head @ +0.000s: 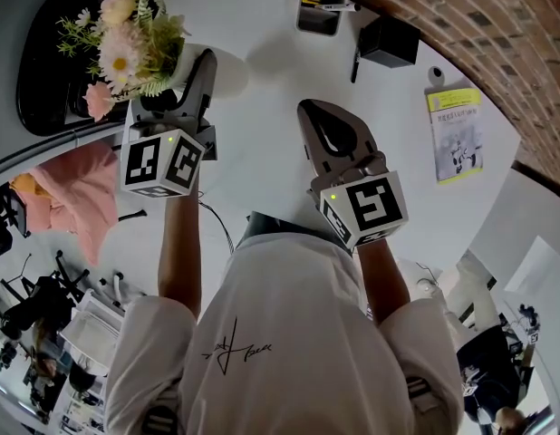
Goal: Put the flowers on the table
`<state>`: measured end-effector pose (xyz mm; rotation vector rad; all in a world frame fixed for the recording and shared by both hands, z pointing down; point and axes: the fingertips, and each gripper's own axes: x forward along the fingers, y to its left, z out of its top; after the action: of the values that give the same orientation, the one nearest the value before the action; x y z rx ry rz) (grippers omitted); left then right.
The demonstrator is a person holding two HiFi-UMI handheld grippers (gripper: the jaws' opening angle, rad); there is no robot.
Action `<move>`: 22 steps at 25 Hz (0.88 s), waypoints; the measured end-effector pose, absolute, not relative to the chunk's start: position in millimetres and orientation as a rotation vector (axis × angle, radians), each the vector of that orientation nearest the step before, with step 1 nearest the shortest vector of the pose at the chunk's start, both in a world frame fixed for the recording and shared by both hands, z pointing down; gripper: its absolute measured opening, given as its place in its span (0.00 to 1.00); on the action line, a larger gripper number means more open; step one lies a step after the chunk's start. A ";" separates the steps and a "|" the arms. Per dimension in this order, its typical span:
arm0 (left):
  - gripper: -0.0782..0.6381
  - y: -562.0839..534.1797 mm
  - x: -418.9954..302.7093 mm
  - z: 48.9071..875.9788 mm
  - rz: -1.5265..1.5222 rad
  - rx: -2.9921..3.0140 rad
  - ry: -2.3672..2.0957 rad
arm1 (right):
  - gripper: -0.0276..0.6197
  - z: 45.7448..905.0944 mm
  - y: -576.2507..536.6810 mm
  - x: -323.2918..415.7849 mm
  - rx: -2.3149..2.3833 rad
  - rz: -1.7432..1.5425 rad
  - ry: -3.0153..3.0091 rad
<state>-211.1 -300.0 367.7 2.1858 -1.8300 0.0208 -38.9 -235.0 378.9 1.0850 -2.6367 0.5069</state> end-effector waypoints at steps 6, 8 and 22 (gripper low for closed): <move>0.59 -320.3 -205.1 370.6 0.036 2.192 -1.833 | 0.08 385.7 -245.5 -28.2 1.089 0.538 -2.629; 0.59 -325.4 -203.4 372.4 0.037 2.192 -1.837 | 0.08 388.5 -248.3 -24.4 1.093 0.548 -2.624; 0.59 -356.1 -199.7 378.9 0.061 2.208 -1.841 | 0.08 406.6 -262.1 -18.2 1.107 0.618 -2.604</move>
<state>-199.7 -356.1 378.9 2.2078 -1.8411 0.0614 -18.2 -262.1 406.6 1.1066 -2.6039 0.6178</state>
